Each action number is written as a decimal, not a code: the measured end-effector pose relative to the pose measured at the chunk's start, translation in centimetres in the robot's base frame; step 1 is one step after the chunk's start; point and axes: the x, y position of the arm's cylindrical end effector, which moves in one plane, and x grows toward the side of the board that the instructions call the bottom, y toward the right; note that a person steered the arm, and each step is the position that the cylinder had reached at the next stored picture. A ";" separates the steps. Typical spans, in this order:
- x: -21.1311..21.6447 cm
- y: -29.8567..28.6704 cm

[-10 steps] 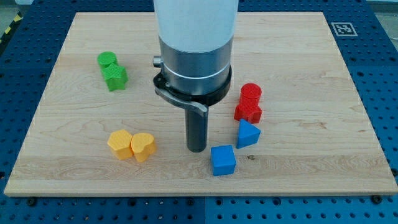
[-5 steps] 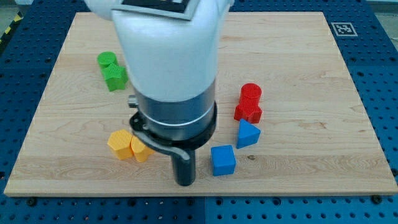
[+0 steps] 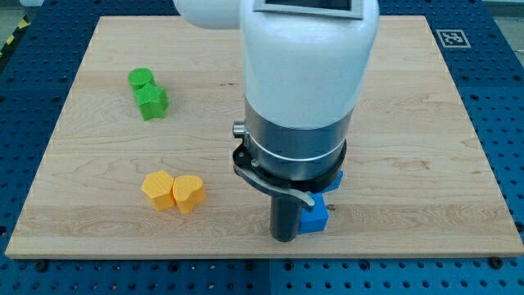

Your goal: Push the blue blocks below the red blocks

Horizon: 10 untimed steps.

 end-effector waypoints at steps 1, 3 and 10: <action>-0.1 0.5; 1.7 0.6; -0.5 2.7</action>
